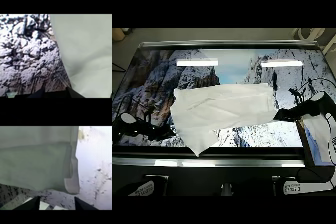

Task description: Fold the shirts.

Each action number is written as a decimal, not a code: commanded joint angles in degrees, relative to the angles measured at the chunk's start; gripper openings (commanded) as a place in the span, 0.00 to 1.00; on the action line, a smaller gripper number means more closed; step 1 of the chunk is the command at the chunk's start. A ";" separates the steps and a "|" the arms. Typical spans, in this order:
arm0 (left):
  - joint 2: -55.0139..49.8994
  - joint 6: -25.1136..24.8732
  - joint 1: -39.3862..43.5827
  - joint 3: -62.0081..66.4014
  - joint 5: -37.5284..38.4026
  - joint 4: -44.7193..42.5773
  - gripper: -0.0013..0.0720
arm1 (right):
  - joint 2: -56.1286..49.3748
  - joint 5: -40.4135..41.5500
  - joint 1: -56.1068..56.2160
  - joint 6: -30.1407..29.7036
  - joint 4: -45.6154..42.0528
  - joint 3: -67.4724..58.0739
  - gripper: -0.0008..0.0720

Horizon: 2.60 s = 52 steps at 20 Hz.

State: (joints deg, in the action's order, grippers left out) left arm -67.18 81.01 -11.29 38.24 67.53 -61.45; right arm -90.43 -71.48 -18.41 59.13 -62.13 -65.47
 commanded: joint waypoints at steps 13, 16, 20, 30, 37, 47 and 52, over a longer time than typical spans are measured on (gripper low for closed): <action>0.04 -0.04 -0.04 0.00 -0.02 0.02 0.46 | -4.22 2.86 0.00 2.38 -1.79 -0.04 0.56; 0.04 -0.02 -0.04 0.00 -0.02 0.02 0.46 | -4.26 2.93 0.00 2.80 -1.73 -0.04 0.34; 0.04 -0.02 -0.04 0.00 -0.02 0.02 0.46 | -4.74 2.43 0.00 3.17 -1.55 -0.02 0.04; -0.46 -2.38 4.26 -0.55 0.20 6.40 0.49 | -3.37 -1.29 0.00 -0.50 -1.51 -0.04 0.03; -0.74 -0.92 3.61 -1.11 -8.94 4.20 0.49 | -3.37 -2.99 0.00 -0.50 -1.53 -0.04 0.04; -5.38 -0.92 7.56 -0.96 -15.54 9.31 0.06 | -2.25 -3.54 0.00 -2.08 -1.51 -0.04 0.04; -0.07 -3.96 6.62 10.19 -8.90 9.33 0.05 | 5.75 -5.09 0.00 -5.70 -1.36 -5.73 0.03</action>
State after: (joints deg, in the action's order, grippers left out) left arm -70.13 79.02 -4.34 42.41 55.29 -52.71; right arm -88.64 -75.24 -18.41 55.57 -63.64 -67.81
